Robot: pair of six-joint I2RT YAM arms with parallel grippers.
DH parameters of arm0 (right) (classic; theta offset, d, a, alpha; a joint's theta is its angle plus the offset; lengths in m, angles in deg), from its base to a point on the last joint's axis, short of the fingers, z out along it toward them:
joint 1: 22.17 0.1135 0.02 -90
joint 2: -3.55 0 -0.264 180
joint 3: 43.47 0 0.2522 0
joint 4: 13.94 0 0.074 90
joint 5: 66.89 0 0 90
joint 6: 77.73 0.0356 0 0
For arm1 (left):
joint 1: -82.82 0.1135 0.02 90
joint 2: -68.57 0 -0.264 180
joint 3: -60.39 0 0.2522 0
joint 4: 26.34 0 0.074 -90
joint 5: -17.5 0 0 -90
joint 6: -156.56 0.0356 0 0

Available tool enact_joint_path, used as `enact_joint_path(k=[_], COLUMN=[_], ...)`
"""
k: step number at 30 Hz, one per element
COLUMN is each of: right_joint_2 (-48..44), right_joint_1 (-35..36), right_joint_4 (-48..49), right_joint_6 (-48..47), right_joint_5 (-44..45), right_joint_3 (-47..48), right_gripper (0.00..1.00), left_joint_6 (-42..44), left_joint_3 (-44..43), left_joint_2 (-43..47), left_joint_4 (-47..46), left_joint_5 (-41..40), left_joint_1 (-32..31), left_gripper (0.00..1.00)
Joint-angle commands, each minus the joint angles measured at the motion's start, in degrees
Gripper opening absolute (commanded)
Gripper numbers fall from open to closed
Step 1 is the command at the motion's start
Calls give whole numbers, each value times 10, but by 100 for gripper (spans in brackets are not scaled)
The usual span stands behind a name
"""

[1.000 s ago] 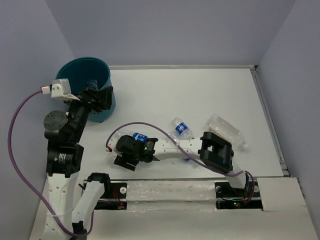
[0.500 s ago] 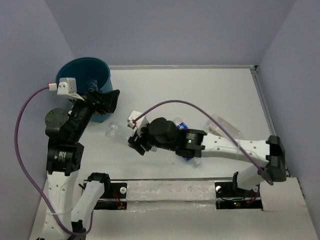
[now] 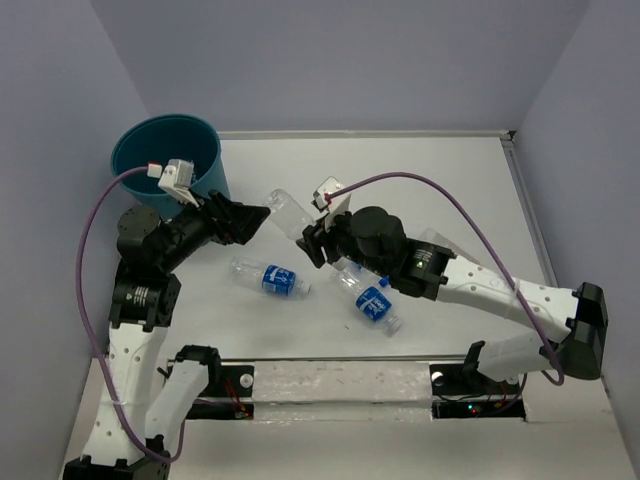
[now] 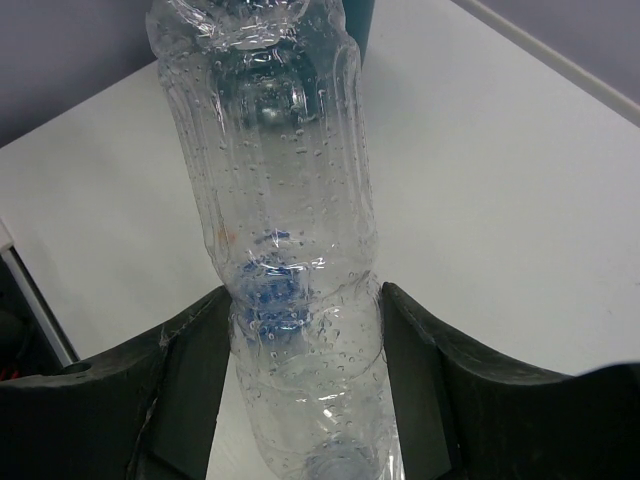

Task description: Put the plastic bottles in the bin

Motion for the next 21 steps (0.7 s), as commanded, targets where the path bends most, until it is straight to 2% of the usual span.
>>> enact_joint_path(k=[1, 6, 10, 11, 15, 16, 18, 19, 20, 21], right_joint_2=[2, 19, 21, 20, 14, 10, -1, -5, -13, -15], right_joint_1=[-4, -4, -4, -4, -4, -4, -4, -4, -4, -4], right_joint_4=[48, 72, 80, 80, 84, 84, 83, 84, 84, 83], right_joint_6=[-4, 12, 23, 25, 33, 38, 41, 45, 47, 48], right_joint_5=[-6, -38, -61, -67, -66, -60, -45, -40, -35, -27], right_joint_3=[30, 48, 42, 40, 19, 9, -2, -10, -13, -17], right_gripper=[18, 18, 19, 18, 18, 19, 20, 22, 29, 36], left_joint_6=[-41, -42, -55, -62, -91, -89, -85, -81, -78, -76], left_joint_3=[36, 50, 65, 75, 91, 91, 91, 91, 88, 86], left_joint_2=[-16, -49, -63, -64, -65, -65, -62, -61, -59, -59], left_joint_4=[-64, -87, -112, -144, -182, -183, -183, -183, -182, -179], left_joint_5=[67, -1, -37, -38, -77, -86, -114, -121, -128, -146], left_joint_1=[-24, -101, -131, -132, -138, -140, -141, -141, -140, -141], left_gripper=[99, 99, 99, 98, 75, 65, 55, 47, 45, 38])
